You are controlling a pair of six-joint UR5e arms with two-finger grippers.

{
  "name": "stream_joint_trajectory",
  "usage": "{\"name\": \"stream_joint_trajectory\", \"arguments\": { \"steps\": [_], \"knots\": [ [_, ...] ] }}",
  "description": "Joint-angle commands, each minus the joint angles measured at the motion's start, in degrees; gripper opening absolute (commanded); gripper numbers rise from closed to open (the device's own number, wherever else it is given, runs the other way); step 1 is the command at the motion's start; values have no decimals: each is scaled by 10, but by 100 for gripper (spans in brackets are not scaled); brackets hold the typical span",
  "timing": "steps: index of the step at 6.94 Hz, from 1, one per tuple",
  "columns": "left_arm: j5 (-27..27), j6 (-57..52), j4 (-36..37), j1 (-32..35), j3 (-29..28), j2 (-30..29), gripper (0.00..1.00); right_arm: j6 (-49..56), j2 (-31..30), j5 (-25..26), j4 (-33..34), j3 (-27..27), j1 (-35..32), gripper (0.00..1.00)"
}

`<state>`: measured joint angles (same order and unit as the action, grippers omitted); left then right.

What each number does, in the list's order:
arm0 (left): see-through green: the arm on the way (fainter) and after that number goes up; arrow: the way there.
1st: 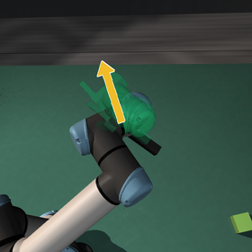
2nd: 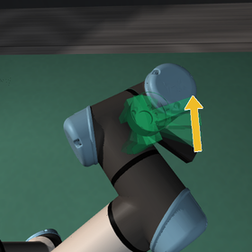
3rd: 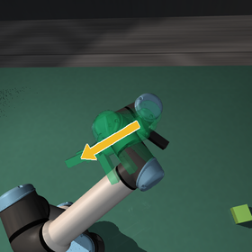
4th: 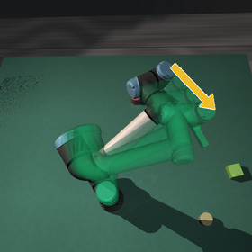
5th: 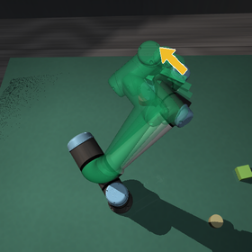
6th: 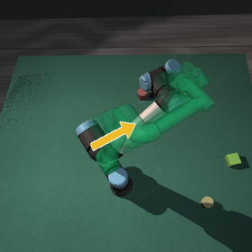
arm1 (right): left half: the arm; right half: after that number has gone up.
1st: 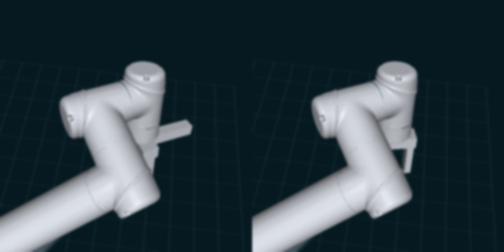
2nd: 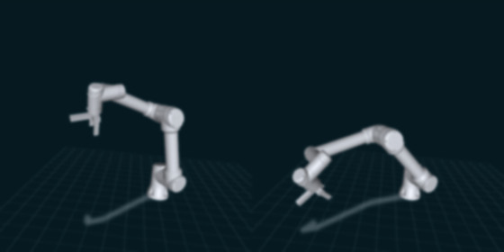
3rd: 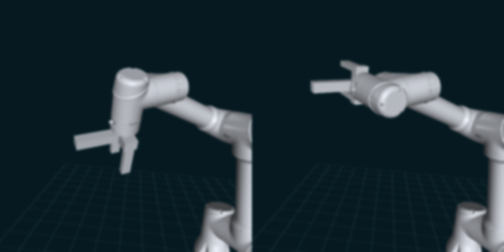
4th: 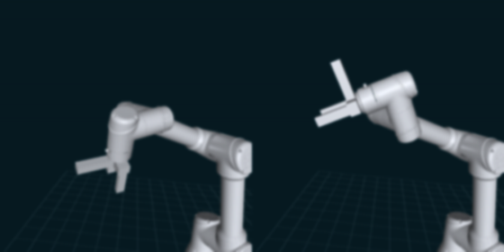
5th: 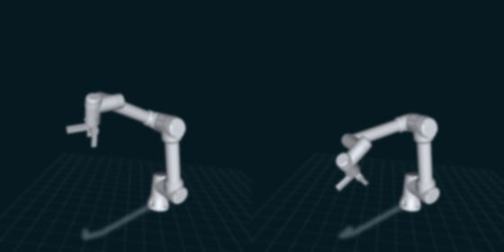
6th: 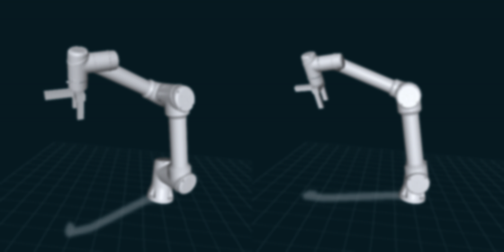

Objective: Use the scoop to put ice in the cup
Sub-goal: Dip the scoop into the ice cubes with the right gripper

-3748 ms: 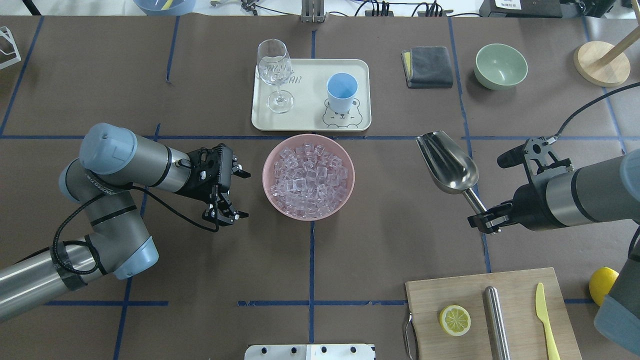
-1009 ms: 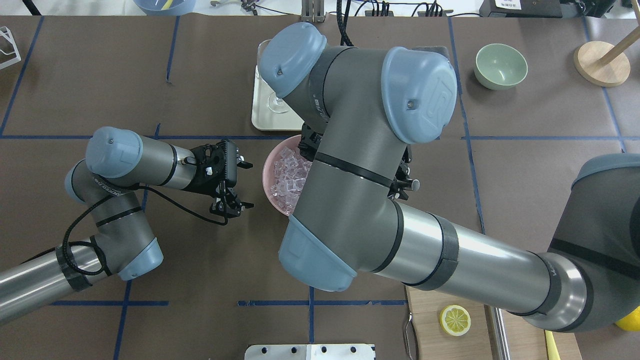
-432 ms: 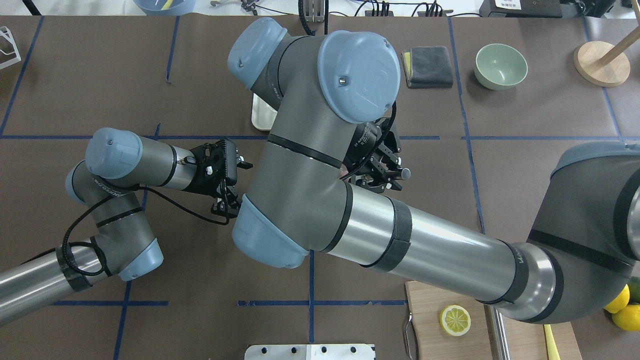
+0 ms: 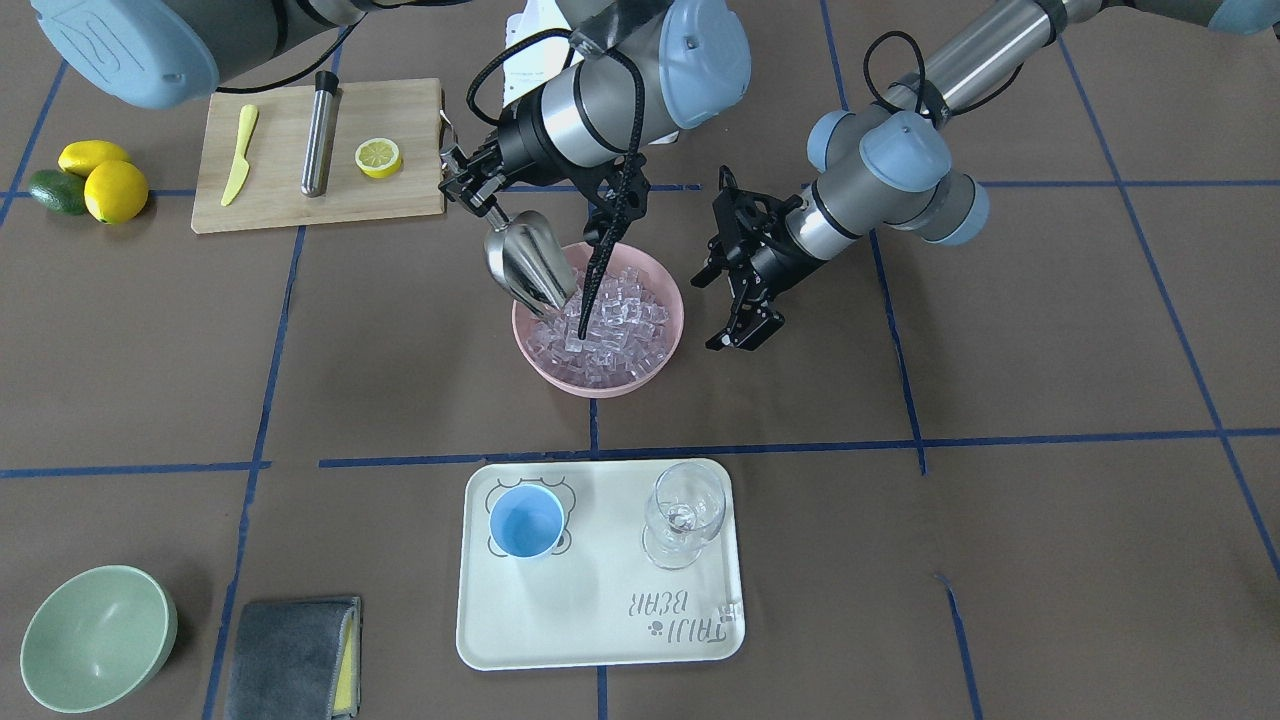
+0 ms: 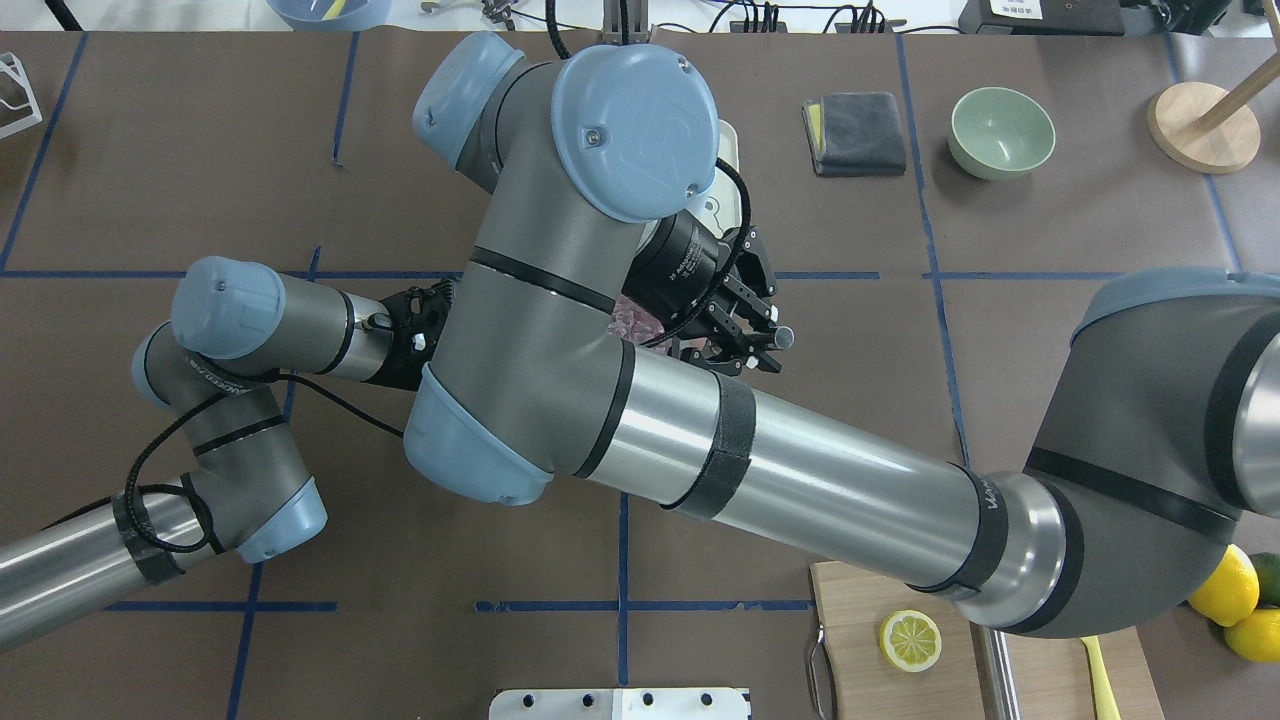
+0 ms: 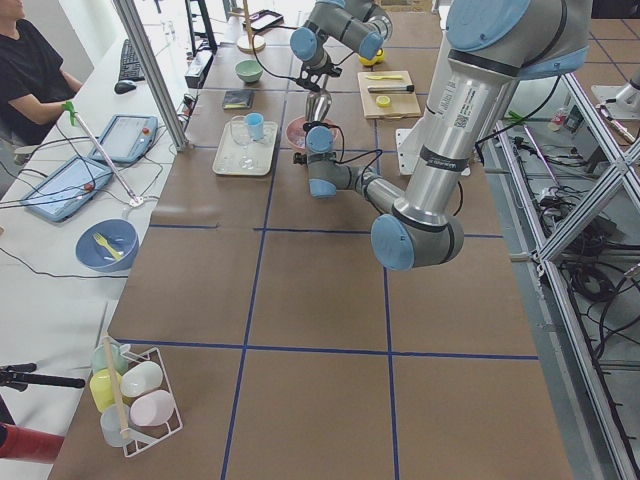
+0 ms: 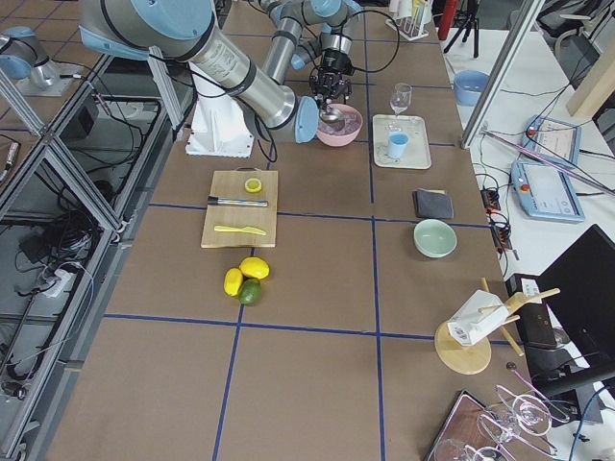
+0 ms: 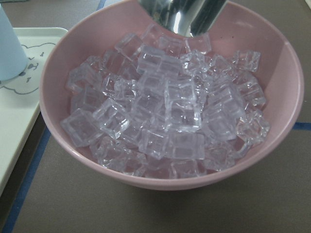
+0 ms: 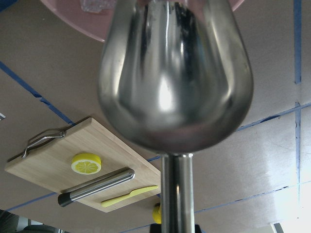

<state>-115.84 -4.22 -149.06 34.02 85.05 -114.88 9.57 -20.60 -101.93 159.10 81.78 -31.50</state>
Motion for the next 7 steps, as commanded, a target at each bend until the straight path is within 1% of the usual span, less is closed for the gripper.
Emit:
{"name": "stream_joint_trajectory", "arguments": {
  "steps": [1, 7],
  "knots": [
    [0, 0, 0, 0, -1, 0, 100, 0, 2, 13, 1, -21, 1, 0],
    [0, 0, 0, 0, -1, -1, 100, -2, 0, 13, -8, -21, 29, 0]
  ]
}}
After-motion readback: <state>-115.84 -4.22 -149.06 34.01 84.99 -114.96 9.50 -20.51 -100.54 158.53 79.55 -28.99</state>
